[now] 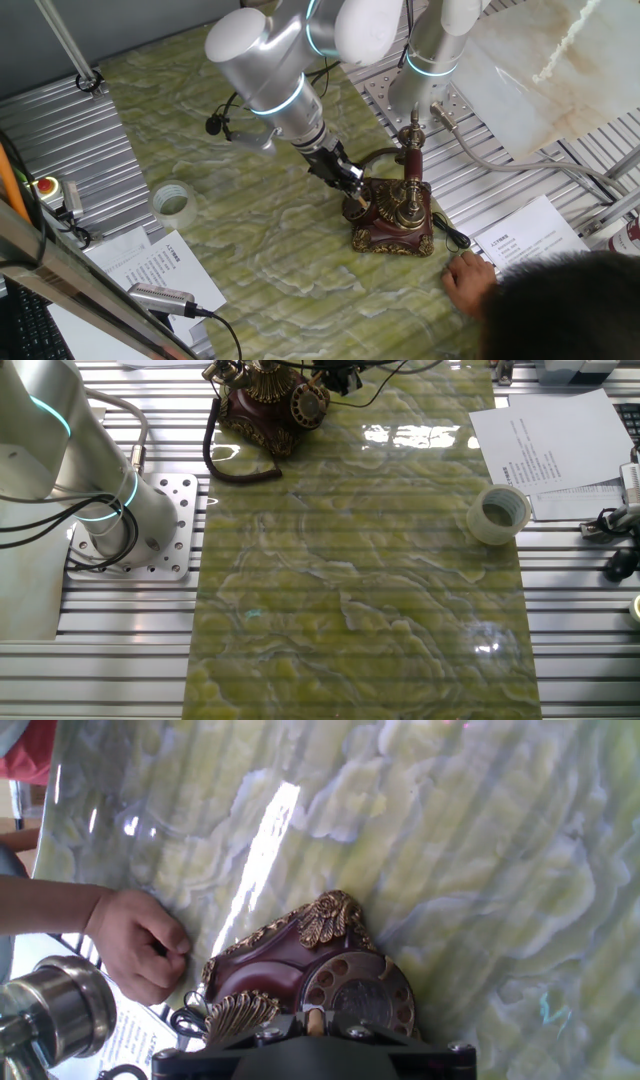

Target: Dial a number on an old rotary phone

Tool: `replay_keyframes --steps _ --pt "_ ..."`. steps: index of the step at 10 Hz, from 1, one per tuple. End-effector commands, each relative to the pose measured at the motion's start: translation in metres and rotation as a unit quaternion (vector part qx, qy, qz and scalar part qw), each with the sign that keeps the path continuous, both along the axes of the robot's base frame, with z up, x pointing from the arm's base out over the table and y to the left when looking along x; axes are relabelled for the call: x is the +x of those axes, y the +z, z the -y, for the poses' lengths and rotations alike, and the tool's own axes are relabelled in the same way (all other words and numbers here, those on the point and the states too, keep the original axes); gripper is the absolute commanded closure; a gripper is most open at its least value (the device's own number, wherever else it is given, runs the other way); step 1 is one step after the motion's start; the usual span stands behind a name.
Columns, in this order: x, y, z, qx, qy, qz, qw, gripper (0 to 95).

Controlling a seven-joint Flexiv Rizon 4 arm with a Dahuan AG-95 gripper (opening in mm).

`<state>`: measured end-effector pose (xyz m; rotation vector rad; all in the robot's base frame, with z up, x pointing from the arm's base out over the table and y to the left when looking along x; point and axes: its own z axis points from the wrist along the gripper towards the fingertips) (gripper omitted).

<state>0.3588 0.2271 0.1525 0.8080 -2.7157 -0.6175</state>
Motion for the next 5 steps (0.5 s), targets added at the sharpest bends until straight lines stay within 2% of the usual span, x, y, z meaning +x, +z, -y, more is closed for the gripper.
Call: replay_keyframes --steps 1,5 --pt "0.0024 -0.0044 -0.0009 0.002 0.005 0.007 1.0 95.0" --pt "0.0074 -0.0025 -0.0033 0.002 0.013 0.014 0.9998 95.0"
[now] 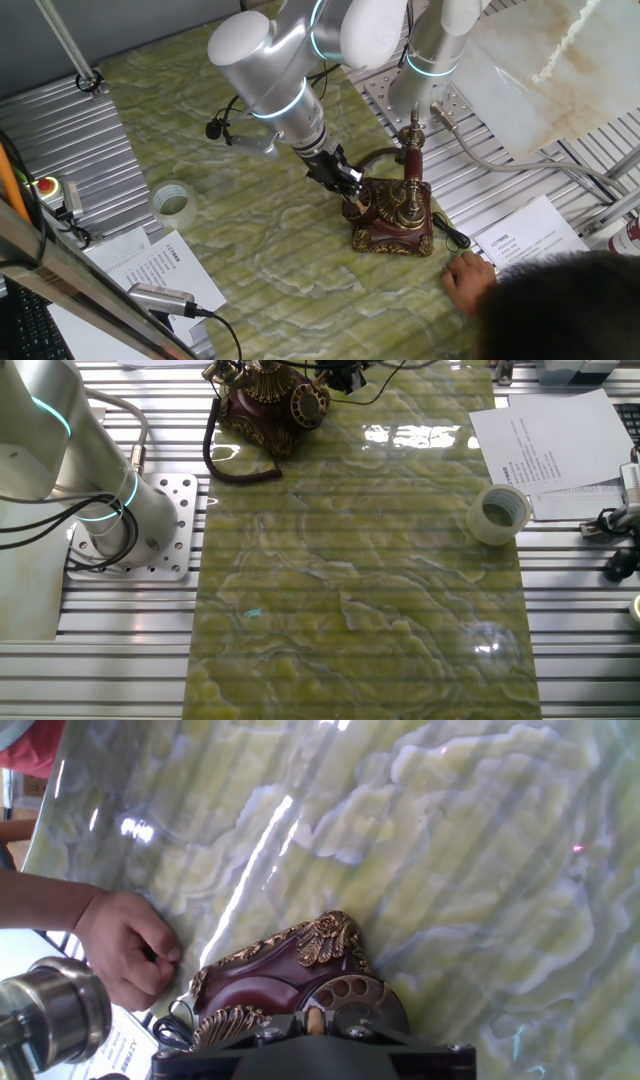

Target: Dial a number on an old rotary phone

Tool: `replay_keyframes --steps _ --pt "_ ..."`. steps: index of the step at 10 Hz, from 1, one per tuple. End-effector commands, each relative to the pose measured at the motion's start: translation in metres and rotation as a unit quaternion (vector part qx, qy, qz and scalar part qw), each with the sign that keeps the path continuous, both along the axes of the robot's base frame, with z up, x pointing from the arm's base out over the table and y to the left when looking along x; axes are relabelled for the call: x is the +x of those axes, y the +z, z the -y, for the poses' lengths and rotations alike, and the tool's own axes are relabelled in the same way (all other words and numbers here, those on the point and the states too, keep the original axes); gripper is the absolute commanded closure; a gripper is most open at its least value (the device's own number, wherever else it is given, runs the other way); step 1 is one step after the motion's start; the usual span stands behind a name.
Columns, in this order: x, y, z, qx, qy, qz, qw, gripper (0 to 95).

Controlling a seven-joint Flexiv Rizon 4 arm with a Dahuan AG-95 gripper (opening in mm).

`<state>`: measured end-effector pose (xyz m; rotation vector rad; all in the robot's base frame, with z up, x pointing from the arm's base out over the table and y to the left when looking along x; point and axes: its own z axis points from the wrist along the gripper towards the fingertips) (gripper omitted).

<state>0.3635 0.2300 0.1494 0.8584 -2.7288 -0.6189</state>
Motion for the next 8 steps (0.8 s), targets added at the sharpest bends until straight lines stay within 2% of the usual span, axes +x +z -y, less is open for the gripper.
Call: replay_keyframes --steps 1,5,8 --pt "0.0026 -0.0012 -0.0003 -0.003 0.003 0.001 1.0 95.0" --pt "0.0037 -0.0029 -0.0005 -0.001 0.006 0.005 1.0 95.0" --pt "0.0039 -0.0053 -0.0005 0.007 0.009 0.006 0.9999 95.0"
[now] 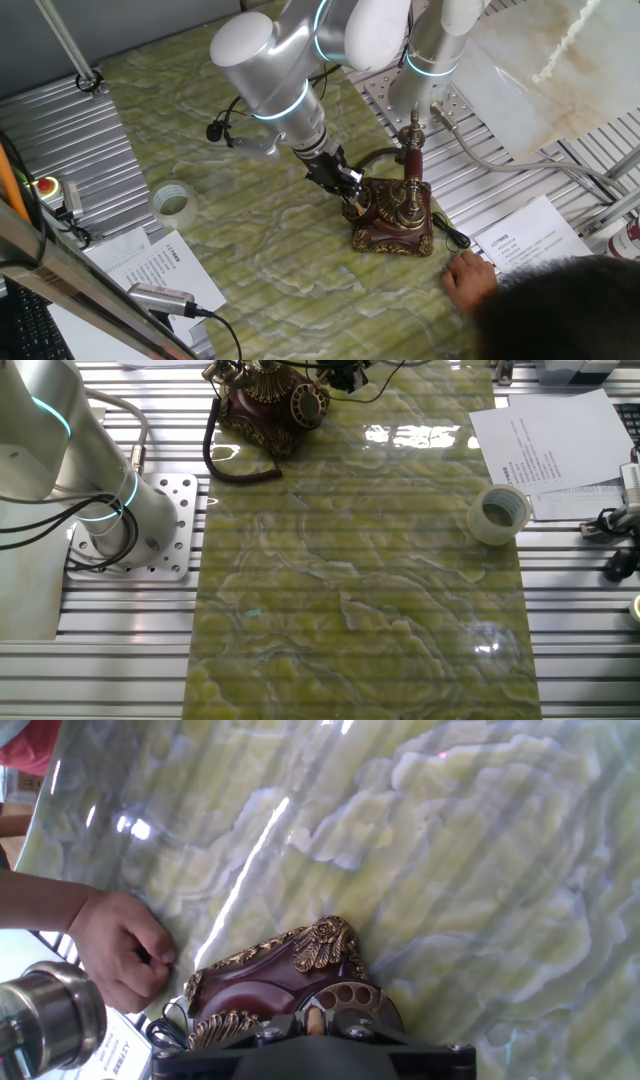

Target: Dial a number on an old rotary phone

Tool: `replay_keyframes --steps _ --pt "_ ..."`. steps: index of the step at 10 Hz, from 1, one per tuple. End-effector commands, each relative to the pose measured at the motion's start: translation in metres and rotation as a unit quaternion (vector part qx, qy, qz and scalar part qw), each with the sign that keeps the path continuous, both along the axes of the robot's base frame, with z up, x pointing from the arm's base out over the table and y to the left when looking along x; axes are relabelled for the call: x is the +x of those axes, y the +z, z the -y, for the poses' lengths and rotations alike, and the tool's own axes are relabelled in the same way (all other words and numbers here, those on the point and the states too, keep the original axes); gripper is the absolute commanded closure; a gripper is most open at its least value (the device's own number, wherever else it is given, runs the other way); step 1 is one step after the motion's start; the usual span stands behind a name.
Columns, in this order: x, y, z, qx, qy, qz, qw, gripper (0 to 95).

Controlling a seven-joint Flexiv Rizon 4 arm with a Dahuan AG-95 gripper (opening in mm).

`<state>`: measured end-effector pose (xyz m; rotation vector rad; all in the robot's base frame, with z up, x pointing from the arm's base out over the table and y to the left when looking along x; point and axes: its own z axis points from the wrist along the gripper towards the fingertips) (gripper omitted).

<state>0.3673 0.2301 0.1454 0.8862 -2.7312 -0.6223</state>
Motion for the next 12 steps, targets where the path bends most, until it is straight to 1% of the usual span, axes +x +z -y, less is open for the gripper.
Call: replay_keyframes --steps 1,3,5,8,9,10,11,12 --pt "0.001 -0.001 -0.001 0.008 0.004 -0.002 1.0 95.0" --pt "0.004 -0.001 0.0 0.01 0.01 -0.001 0.9999 95.0" --pt "0.003 -0.007 0.0 0.013 0.011 0.002 0.9998 95.0" --pt "0.01 -0.005 0.002 0.017 0.016 0.002 0.9997 95.0" --pt "0.01 -0.008 0.002 0.02 0.016 0.003 0.9997 95.0" --pt "0.01 -0.014 0.002 0.022 0.016 0.006 0.9996 95.0" --pt "0.01 -0.015 0.002 0.022 0.016 0.007 0.9996 95.0" --pt "0.012 -0.014 0.004 0.023 0.021 0.008 0.9995 95.0"
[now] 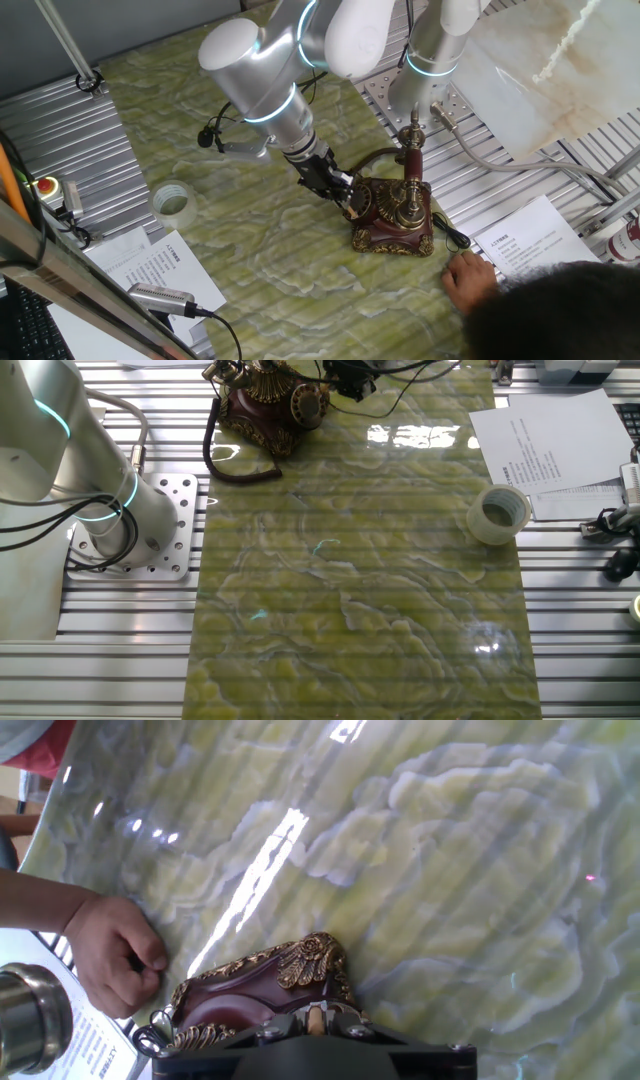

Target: Dial a number on an old rotary phone

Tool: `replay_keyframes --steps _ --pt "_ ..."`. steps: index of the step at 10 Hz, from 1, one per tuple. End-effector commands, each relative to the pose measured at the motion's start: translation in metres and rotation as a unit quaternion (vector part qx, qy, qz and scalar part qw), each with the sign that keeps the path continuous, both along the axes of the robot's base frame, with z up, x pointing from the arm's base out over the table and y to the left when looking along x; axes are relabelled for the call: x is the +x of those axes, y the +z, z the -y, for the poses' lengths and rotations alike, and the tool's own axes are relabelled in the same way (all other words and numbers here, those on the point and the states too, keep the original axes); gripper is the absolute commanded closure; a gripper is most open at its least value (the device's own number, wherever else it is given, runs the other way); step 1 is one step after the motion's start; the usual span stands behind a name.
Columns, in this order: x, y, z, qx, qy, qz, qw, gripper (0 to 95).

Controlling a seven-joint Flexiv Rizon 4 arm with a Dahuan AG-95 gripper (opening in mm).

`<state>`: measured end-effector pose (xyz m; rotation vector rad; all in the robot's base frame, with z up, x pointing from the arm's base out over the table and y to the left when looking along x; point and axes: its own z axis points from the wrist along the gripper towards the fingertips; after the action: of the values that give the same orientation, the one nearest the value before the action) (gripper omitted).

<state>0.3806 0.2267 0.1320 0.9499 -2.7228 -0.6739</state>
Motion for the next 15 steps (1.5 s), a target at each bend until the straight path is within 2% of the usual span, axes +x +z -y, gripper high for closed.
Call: replay_keyframes --steps 1,2,4,7,9,15 --pt "0.0 0.001 0.002 0.001 0.006 -0.001 1.0 95.0" --pt "0.002 0.001 0.001 0.004 0.006 -0.002 1.0 95.0" --pt "0.0 -0.007 0.001 0.011 0.006 0.002 0.9999 95.0" --pt "0.002 -0.005 0.007 0.013 0.015 -0.002 0.9998 95.0" --pt "0.002 -0.009 0.006 0.024 0.01 -0.002 0.9997 95.0" --pt "0.003 -0.01 0.007 0.02 0.011 -0.003 0.9997 95.0"
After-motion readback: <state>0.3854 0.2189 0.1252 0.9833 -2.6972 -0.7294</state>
